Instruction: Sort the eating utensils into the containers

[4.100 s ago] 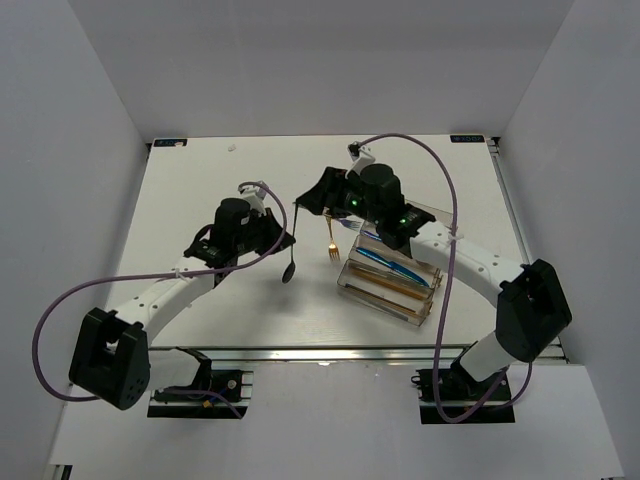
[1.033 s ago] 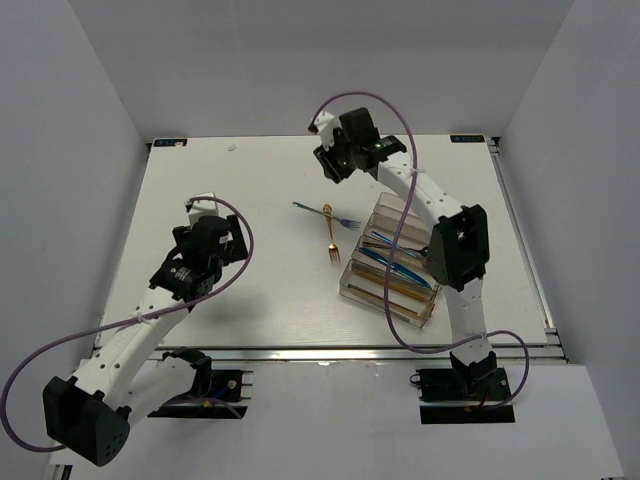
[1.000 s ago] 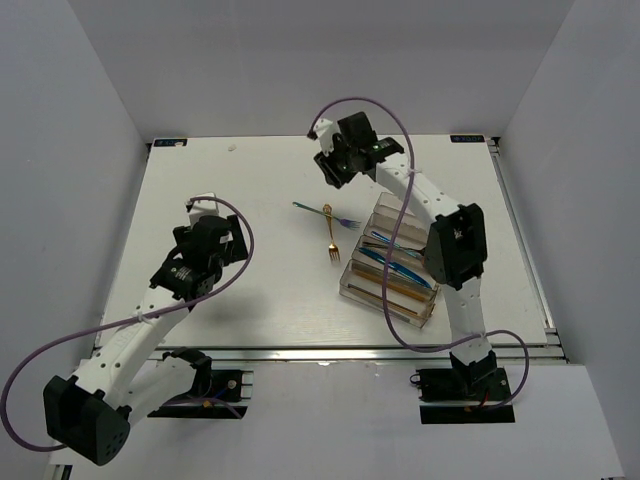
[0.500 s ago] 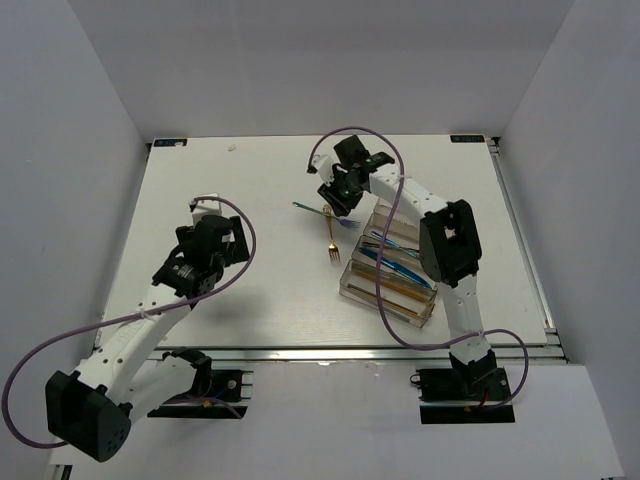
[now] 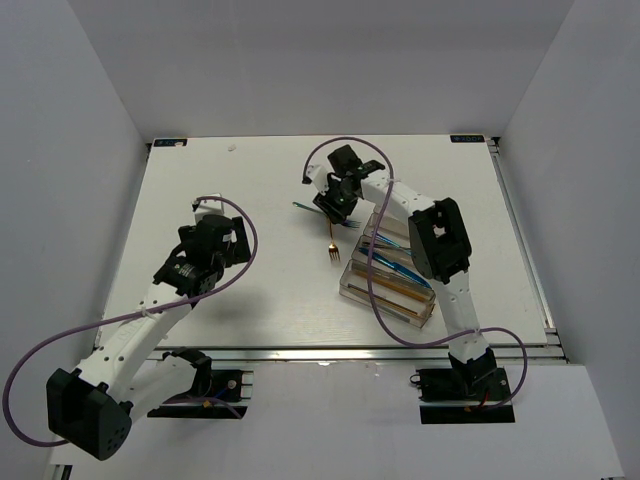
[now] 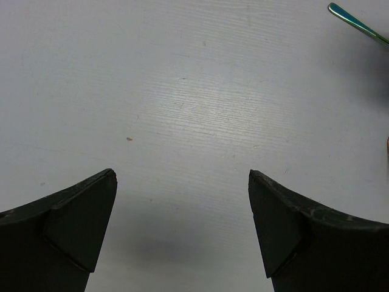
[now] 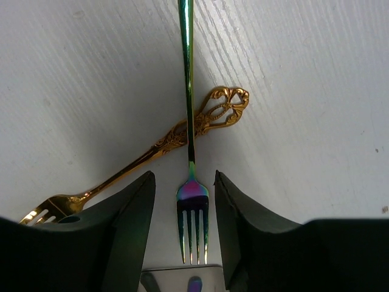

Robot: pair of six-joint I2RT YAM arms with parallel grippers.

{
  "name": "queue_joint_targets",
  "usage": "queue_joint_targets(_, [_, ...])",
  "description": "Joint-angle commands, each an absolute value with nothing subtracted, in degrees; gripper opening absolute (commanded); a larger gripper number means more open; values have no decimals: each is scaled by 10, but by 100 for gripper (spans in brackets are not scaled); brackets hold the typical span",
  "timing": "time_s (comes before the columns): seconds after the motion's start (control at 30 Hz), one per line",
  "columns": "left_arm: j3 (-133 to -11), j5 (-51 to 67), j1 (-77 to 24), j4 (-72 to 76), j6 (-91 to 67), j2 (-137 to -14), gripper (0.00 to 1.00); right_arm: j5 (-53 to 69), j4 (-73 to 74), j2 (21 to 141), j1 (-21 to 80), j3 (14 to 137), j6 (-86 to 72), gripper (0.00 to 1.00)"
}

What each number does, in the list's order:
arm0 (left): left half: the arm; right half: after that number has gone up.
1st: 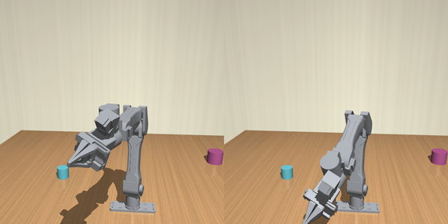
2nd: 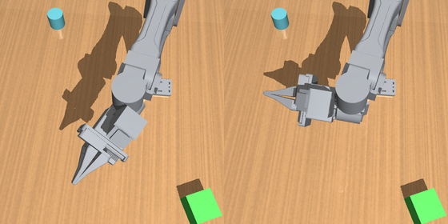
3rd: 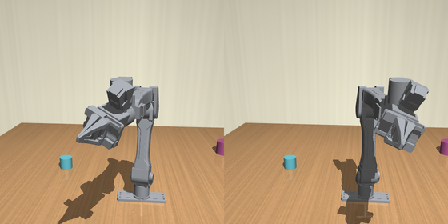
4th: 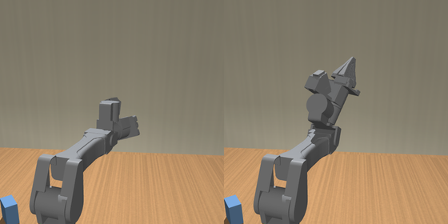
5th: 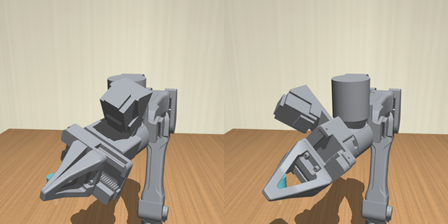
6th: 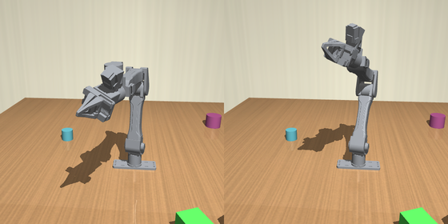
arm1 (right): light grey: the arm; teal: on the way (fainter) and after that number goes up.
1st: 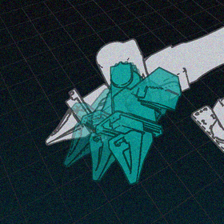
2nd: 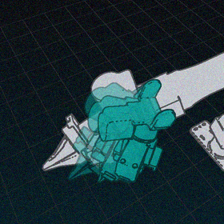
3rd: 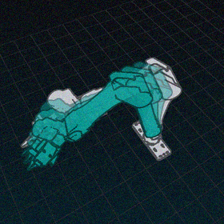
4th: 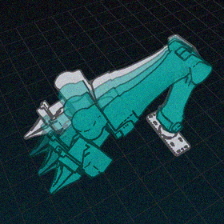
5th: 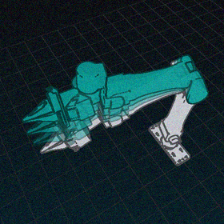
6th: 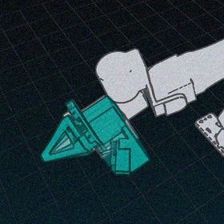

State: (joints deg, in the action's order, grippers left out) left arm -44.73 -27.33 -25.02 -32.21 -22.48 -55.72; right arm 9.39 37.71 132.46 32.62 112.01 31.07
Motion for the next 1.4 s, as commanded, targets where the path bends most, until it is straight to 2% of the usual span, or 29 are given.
queue_joint_targets(0.0, [-461, -266, -250, -315, -220, -555, 98, 100, 340, 1332, 328, 1124, 323, 50])
queue_joint_targets(0.13, [-461, -265, -250, -315, -220, -555, 98, 89, 332, 1353, 329, 1136, 336, 48])
queue_joint_targets(0.3, [-461, -265, -250, -314, -219, -553, 98, 83, 336, 1370, 329, 1129, 341, 40])
queue_joint_targets(0.57, [-461, -260, -250, -314, -218, -557, 98, 124, 352, 1358, 329, 1114, 340, 6])
queue_joint_targets(0.67, [-461, -260, -250, -314, -218, -556, 98, 144, 355, 1345, 329, 1120, 331, 0])
queue_joint_targets(0.93, [-461, -261, -250, -315, -218, -555, 98, 228, 275, 1253, 329, 1081, 295, 0])
queue_joint_targets(1.13, [-461, -263, -250, -315, -219, -553, 98, 239, 216, 1191, 329, 1061, 272, 0])
queue_joint_targets(1.37, [-460, -262, -250, -315, -220, -547, 98, 143, 226, 1121, 305, 1007, 304, 0])
